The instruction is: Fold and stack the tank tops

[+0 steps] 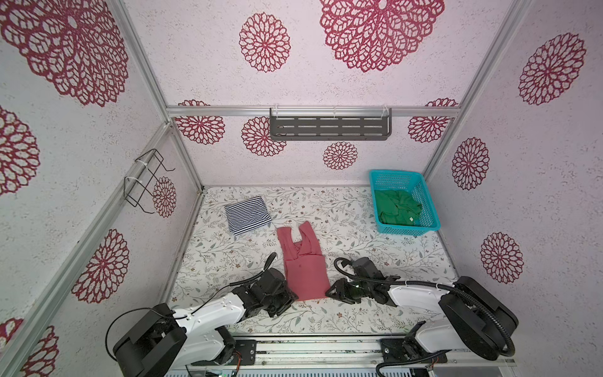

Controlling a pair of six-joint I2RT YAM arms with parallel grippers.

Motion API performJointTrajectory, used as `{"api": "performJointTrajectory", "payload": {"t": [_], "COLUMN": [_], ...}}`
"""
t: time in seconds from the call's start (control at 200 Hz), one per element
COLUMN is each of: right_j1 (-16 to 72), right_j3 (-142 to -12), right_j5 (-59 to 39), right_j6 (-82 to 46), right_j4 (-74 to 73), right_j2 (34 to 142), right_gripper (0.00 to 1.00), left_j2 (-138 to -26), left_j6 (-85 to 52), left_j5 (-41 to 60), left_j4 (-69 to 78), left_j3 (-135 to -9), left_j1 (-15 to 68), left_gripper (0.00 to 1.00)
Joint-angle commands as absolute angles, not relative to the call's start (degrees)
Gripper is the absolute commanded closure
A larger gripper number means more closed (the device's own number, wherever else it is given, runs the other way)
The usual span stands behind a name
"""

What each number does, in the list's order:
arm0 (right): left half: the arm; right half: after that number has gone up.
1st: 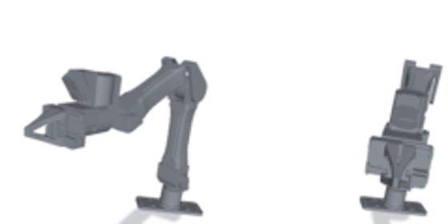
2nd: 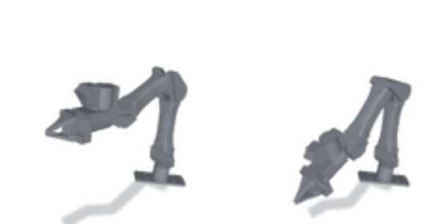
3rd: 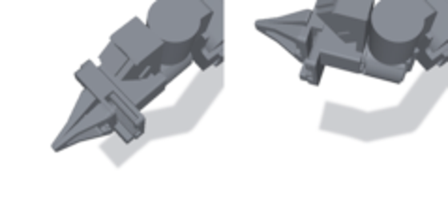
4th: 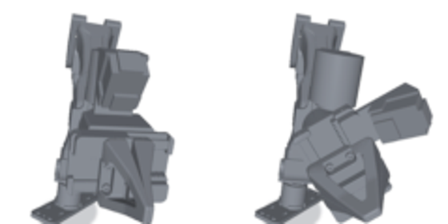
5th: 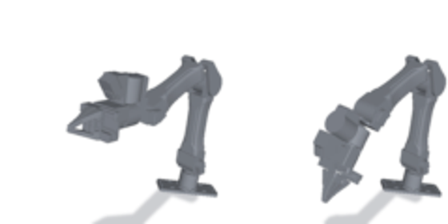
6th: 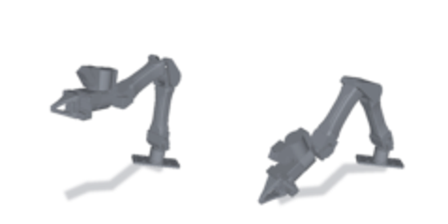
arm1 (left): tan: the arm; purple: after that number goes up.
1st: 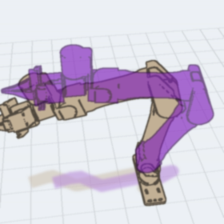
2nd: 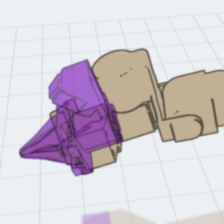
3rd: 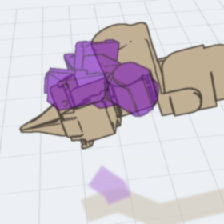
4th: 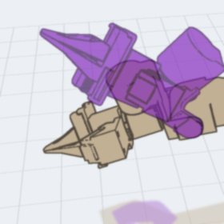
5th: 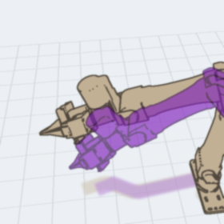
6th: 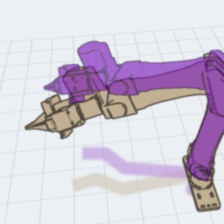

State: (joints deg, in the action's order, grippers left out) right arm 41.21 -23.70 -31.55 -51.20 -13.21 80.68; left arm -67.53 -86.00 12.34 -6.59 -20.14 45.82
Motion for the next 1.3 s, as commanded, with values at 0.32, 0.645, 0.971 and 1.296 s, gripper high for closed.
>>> {"api": "performJointTrajectory", "payload": {"t": [0.32, 0.645, 0.971, 1.296], "right_j1": [42.8, 43.2, 44.2, 44.6], "right_j3": [-22.5, -24.9, -31.1, -46.2], "right_j5": [-30.8, -30.2, -29.6, -28.4], "right_j6": [-53.8, -51.7, -46.4, -34.7], "right_j4": [-17.6, -13.1, -2.7, 20.0], "right_j2": [85.3, 84.2, 81.9, 77.9], "right_gripper": [0.59, 0.78, 1.0, 1.0], "left_j2": [-68.8, -68.1, -63.0, -53.7], "left_j6": [-85.6, -85.3, -83.4, -79.0], "left_j5": [8.4, 5.1, 2.5, -5.1], "left_j4": [-13.1, -13.0, -17.9, -32.8], "left_j3": [-19.9, -21.3, -25.3, -35.0], "left_j1": [46.5, 46.2, 46.4, 46.7], "left_gripper": [0.74, 0.99, 1.0, 1.0]}}
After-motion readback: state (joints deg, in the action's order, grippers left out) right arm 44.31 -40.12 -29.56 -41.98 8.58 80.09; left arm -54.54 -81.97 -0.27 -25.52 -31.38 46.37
